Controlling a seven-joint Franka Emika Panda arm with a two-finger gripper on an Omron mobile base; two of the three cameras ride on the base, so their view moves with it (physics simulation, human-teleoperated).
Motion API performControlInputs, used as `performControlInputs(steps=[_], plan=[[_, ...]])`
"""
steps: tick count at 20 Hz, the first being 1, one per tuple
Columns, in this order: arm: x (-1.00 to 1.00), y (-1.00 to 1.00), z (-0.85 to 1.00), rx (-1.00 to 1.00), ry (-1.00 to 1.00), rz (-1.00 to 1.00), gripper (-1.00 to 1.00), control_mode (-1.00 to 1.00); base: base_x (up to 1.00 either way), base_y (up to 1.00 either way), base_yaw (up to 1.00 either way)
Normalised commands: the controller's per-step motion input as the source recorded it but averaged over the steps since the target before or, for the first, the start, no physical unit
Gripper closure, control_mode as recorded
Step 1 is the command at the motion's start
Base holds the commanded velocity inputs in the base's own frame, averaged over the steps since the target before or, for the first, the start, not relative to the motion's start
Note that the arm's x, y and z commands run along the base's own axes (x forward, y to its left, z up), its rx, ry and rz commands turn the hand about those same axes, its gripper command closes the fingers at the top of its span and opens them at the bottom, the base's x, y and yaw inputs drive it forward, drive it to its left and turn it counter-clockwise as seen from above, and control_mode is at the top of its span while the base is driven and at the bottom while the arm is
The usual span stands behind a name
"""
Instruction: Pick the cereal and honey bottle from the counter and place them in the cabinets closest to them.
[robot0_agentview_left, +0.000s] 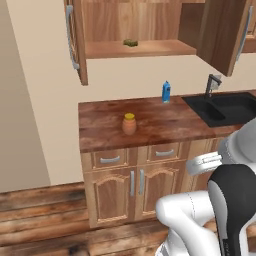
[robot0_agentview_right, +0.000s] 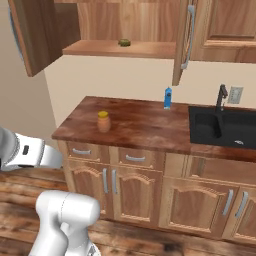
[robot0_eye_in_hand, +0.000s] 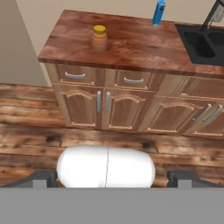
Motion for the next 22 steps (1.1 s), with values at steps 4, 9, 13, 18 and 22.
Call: performControlInputs(steps=[4, 9, 13, 18, 22], plan=[[0.00, 0.00, 0.00, 0.00, 0.00, 0.00, -1.00, 1.00, 0.08, -0.02, 0.00], [0.00, 0.00, 0.00, 0.00, 0.00, 0.00, -1.00, 1.00, 0.33, -0.06, 0.00], [0.00, 0.00, 0.00, 0.00, 0.00, 0.00, -1.00, 1.00, 0.50, -0.09, 0.00], [0.00, 0.00, 0.00, 0.00, 0.00, 0.00, -1.00, 1.00, 0.60, -0.05, 0.00], [0.00, 0.00, 0.00, 0.00, 0.00, 0.00, -1.00, 1.00, 0.62, -0.04, 0.00]])
